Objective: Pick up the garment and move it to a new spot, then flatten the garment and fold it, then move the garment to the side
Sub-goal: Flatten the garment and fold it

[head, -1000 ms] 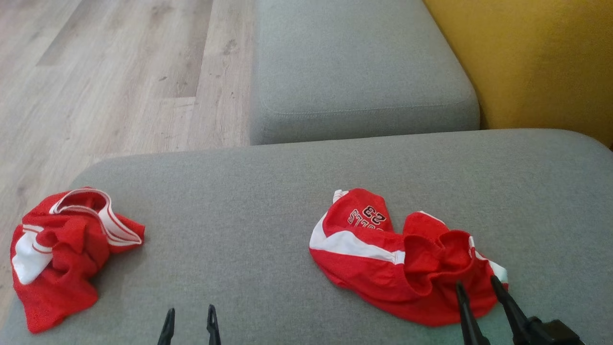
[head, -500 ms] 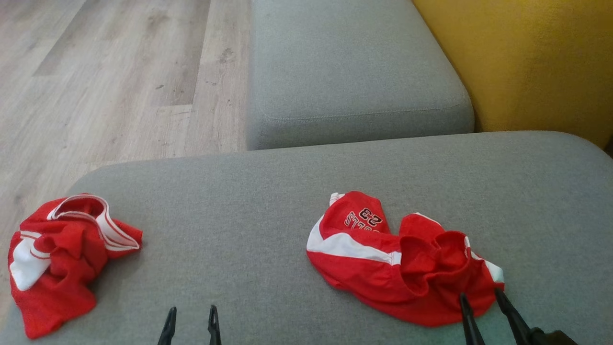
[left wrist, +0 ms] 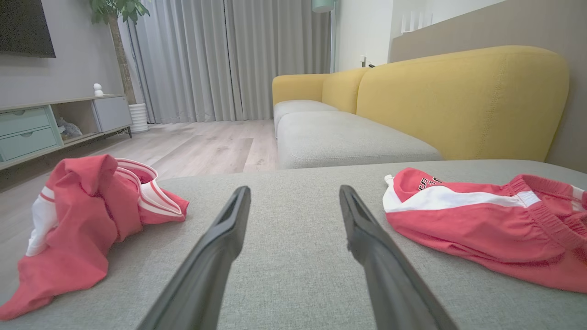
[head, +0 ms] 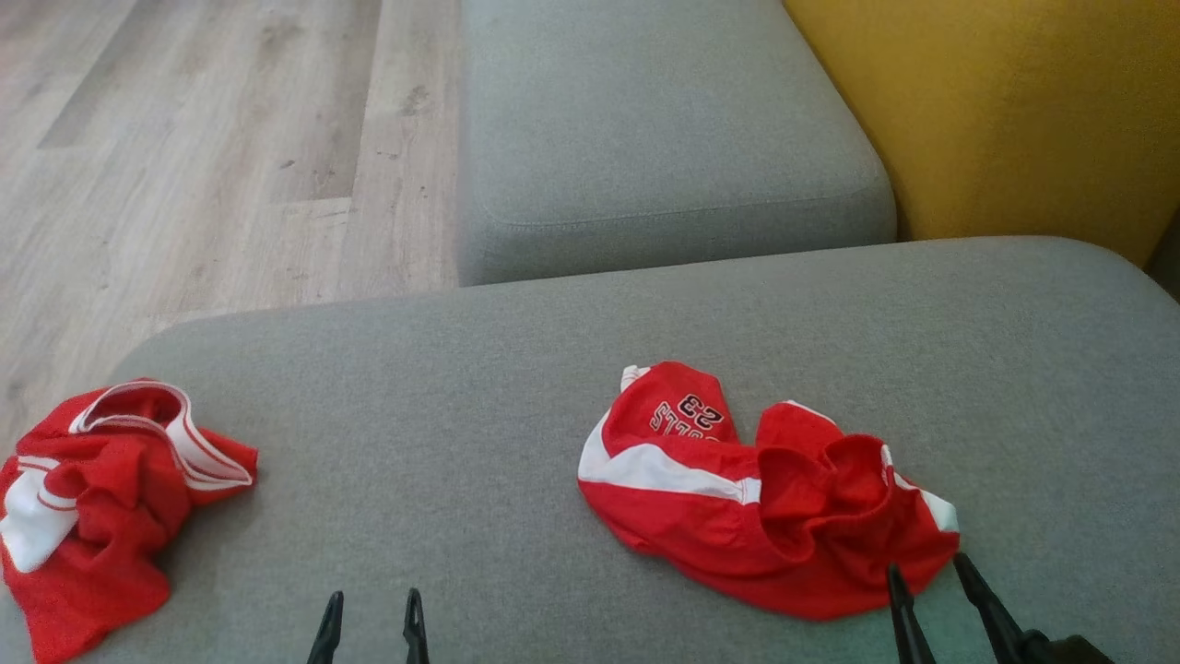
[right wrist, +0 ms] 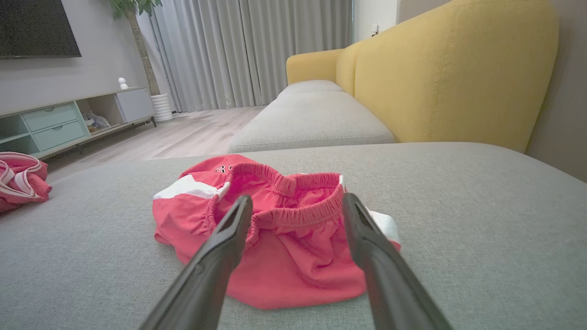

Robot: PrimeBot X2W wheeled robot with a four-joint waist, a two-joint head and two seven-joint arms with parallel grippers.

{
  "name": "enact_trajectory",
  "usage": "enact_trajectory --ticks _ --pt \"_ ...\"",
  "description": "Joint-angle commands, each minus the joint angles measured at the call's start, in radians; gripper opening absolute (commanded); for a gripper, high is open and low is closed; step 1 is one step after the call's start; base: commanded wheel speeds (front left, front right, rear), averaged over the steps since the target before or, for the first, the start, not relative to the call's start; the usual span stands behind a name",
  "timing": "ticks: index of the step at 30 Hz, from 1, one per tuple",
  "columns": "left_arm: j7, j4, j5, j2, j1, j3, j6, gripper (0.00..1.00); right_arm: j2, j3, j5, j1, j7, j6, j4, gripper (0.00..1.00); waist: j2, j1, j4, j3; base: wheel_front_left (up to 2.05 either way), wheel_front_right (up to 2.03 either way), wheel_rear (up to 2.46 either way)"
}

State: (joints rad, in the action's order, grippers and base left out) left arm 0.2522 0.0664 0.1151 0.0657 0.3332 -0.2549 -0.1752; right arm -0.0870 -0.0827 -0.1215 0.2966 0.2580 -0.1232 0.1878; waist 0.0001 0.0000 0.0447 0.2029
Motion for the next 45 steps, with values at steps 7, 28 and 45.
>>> enact_trajectory --ticks 7,28,45 --pt "0.010 -0.020 0.026 -0.015 -0.097 -0.025 0.025 1.00 -0.016 -0.008 0.005 -0.065 0.004 -0.008 -0.039 1.00 -0.0001 0.0000 0.037 -0.037 0.00 0.00 0.00" --pt "-0.064 0.519 0.181 -0.015 -0.693 -0.373 0.082 1.00 -0.013 -0.027 0.013 -0.175 0.004 -0.008 -0.087 1.00 -0.0001 0.0000 0.349 -0.286 0.00 0.00 0.00" --pt "-0.069 0.854 0.195 -0.015 -0.894 -0.500 0.085 0.00 0.011 -0.037 0.005 -0.236 0.004 -0.008 -0.085 1.00 -0.0001 0.0000 0.353 -0.363 0.00 0.00 0.00"
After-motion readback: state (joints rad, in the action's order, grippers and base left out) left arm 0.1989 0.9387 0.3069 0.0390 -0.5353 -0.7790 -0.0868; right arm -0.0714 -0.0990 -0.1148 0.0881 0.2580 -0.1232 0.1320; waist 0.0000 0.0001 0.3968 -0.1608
